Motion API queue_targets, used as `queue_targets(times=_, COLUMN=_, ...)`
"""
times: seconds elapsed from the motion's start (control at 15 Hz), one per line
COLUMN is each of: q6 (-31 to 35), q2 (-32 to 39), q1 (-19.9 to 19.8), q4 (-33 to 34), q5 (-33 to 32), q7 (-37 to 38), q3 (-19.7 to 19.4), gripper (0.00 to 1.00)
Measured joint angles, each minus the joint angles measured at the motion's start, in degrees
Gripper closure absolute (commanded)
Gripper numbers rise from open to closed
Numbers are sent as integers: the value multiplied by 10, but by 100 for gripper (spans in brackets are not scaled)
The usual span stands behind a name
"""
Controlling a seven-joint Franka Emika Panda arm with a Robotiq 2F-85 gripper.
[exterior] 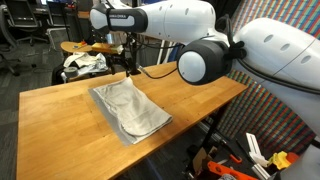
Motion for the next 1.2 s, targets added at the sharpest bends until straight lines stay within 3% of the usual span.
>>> queue_targets(times=0.53, q6=-47, q2=21, q1=53, q4=1, q5=-9, q7=-191, q3=-2, gripper=0)
queue_targets(times=1.07, q6=42, q2=33, q1=76, q4=2, q5=-18, q7=-238, q3=-9, gripper=0)
queue_targets(times=1.13, q6=50, q2=36, q1=76, q4=2, q5=-18, q7=-238, q3=-9, gripper=8)
queue_targets(times=1.2, q6=58, q2=38, q1=76, q4=2, q5=-18, q7=-238, q3=-9, gripper=25)
